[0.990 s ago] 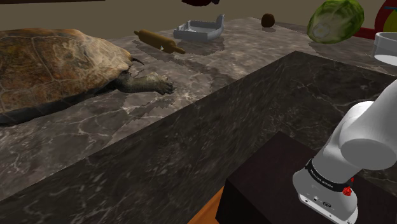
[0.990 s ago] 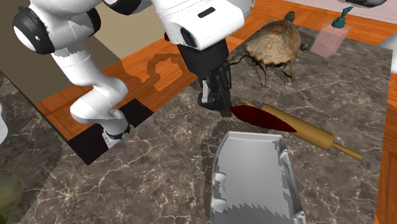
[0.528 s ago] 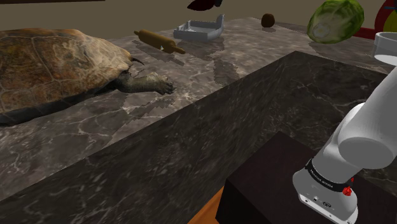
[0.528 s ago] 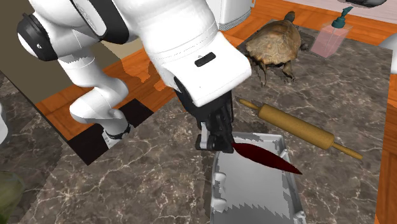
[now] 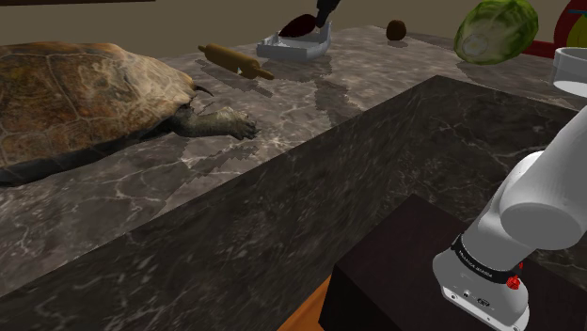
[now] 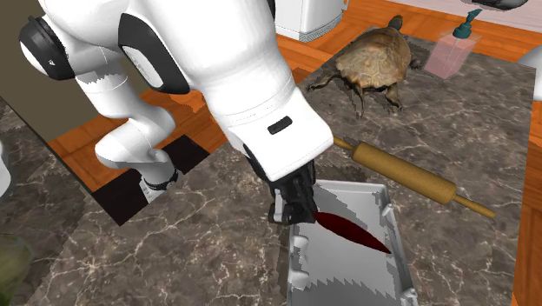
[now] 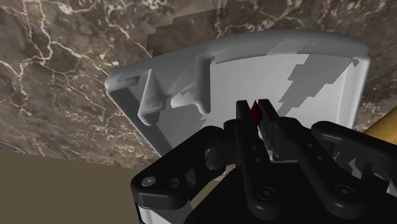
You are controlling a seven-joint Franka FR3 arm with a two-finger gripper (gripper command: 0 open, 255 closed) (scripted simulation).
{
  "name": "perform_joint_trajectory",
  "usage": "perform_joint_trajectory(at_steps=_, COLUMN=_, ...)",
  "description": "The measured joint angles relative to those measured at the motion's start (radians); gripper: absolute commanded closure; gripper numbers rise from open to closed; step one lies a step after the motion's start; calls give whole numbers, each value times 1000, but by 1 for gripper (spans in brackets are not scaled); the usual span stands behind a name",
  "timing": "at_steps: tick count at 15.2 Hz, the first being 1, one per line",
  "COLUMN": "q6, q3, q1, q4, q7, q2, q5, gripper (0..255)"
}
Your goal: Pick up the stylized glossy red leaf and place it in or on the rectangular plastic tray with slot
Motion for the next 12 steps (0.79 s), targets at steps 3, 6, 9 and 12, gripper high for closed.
perform_joint_trajectory(at_steps=3, q6=7, q3=1, q1=0, q4=-10, q7=0, q2=-3, q5=0, gripper=255)
perform_joint_trajectory(at_steps=6, q6=8, q3=1, q1=1, q4=-11, q7=0, q2=-3, q5=0, gripper=255)
perform_joint_trajectory(at_steps=9, q6=8, q3=1, q1=1, q4=-11, q7=0, q2=-3, q5=0, gripper=0)
perform_joint_trajectory(at_steps=12, q6=8, q3=1, q1=1, q4=-11, q7=0, q2=-3, q5=0, gripper=0)
